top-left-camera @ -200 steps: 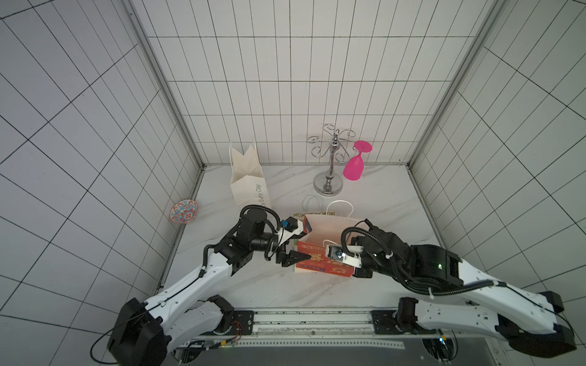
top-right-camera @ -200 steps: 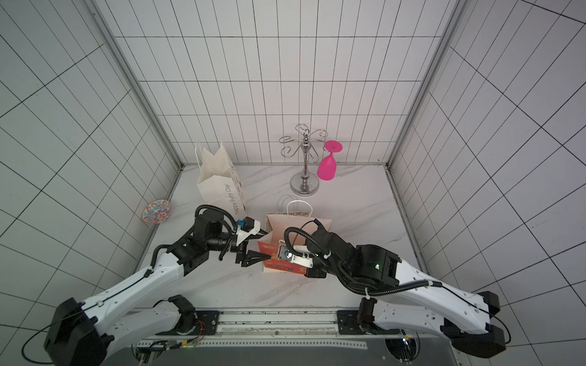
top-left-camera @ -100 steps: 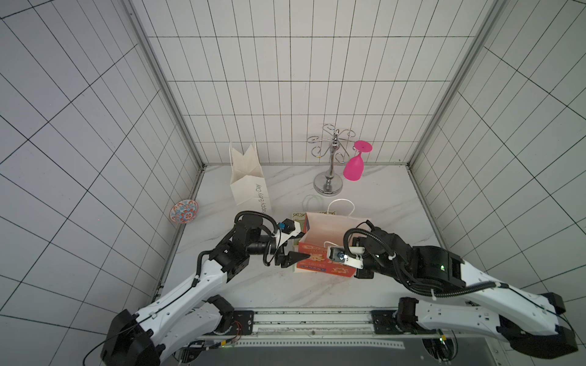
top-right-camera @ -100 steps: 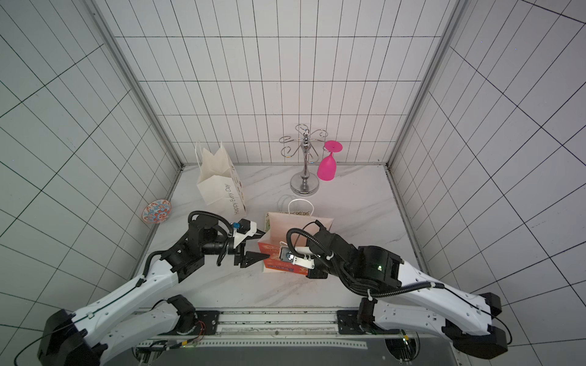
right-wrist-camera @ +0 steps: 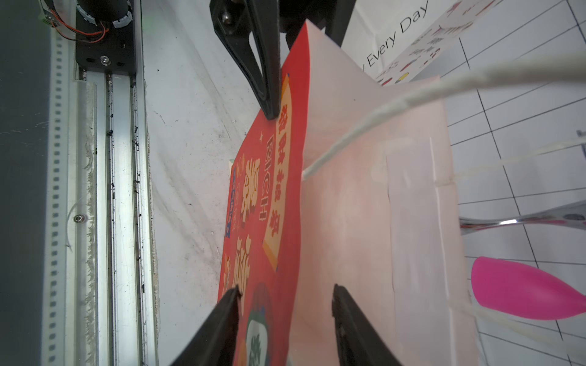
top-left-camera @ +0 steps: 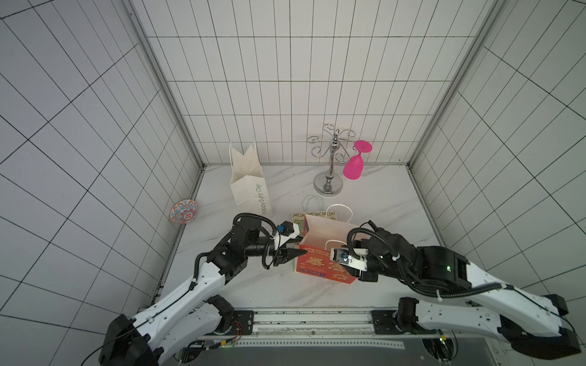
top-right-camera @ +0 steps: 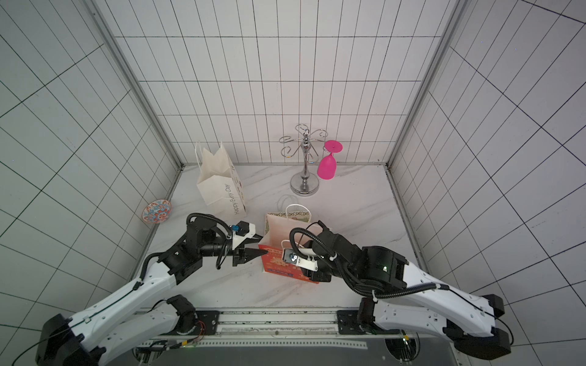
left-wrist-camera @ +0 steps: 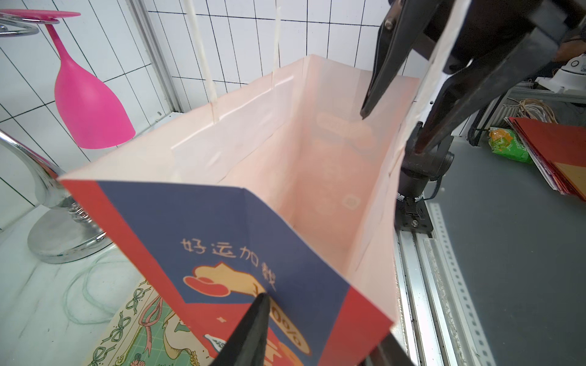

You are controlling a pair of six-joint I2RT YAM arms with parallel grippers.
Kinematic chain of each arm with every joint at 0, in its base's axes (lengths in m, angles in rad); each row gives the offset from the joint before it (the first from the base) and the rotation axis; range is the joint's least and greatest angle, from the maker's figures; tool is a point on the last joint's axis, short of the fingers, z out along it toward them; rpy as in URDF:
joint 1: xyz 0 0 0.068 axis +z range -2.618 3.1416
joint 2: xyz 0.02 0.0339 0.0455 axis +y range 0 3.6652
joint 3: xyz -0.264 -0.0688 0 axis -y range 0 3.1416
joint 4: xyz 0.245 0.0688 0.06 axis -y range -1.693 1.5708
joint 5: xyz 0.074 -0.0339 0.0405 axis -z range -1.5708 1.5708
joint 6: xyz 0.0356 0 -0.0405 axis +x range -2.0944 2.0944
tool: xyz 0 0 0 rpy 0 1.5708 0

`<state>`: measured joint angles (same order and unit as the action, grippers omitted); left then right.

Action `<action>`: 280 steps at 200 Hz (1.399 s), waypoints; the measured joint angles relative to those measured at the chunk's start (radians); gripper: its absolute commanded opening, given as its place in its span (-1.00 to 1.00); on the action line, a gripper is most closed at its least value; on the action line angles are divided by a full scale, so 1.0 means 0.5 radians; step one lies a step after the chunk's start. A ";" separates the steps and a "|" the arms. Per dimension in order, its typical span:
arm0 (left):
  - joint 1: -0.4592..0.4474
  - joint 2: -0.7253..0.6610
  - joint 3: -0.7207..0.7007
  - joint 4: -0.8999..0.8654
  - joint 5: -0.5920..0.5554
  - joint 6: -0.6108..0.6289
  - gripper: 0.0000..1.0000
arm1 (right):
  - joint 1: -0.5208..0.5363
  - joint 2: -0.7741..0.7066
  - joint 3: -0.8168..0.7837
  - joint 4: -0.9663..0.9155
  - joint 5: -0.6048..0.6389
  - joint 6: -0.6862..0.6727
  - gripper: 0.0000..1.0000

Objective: Put away the paper bag
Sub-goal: Press the paper bag.

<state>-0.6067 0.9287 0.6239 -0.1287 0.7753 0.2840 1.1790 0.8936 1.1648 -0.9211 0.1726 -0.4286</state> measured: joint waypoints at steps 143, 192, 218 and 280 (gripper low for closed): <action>0.000 0.046 0.000 0.013 0.039 -0.037 -0.22 | 0.124 1.025 1.204 -0.417 0.077 0.403 0.39; 0.002 0.046 0.000 0.032 0.066 -0.051 -0.24 | 0.128 1.124 1.204 -0.555 0.207 0.407 0.14; 0.002 0.046 0.000 0.039 0.068 -0.056 -0.24 | 0.101 1.126 1.204 -0.578 0.165 0.404 0.00; 0.025 0.050 0.000 0.040 0.075 -0.083 -0.36 | -0.013 1.066 1.147 -0.542 -0.066 0.391 0.30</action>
<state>-0.5941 0.9535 0.6239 -0.1085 0.8127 0.2424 1.1725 1.4265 1.7382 -1.1919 0.1398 -0.2333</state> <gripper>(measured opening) 0.330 0.615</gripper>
